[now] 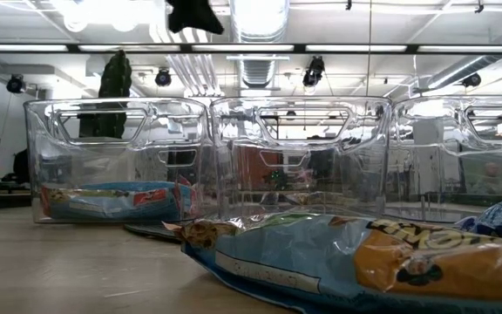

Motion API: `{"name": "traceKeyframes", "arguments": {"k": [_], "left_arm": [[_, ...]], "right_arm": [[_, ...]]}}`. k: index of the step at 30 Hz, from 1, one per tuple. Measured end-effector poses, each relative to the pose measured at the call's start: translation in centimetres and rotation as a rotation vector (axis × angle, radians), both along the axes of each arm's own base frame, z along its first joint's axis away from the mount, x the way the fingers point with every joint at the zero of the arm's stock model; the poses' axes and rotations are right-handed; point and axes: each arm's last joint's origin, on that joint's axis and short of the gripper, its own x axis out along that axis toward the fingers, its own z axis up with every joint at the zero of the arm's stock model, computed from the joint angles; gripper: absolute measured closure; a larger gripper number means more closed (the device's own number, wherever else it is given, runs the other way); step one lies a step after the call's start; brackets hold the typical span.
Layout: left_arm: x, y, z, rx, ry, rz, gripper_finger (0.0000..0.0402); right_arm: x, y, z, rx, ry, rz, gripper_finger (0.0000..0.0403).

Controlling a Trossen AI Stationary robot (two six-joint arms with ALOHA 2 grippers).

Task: Pick and place Granola Bars by type
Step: Put the blue granola bar into the middle transparent bin

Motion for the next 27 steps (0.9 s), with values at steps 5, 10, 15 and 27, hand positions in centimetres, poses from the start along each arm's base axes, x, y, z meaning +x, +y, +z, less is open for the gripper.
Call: {"name": "traceKeyframes", "arguments": {"k": [5,10,15,27], "left_arm": [[2.6,1.2,1.2,-0.012,0.021,-0.067,0.0342],[4.7,2.5,0.7,-0.065,0.103,-0.056,0.0284],[6.5,3.5,-0.3,-0.113,0.190,-0.056,0.0236],[11.7,6.8,-6.2,-0.292,0.340,0.035,0.0182]], "right_arm": [[0.0,0.0,0.0,-0.006,0.004,0.000,0.0394],[0.0,0.0,0.0,-0.008,0.005,0.001,0.0394],[-0.2,0.0,0.0,-0.023,0.014,0.004,0.0394],[-1.0,0.2,0.2,-0.030,-0.001,0.004,0.0394]]}}
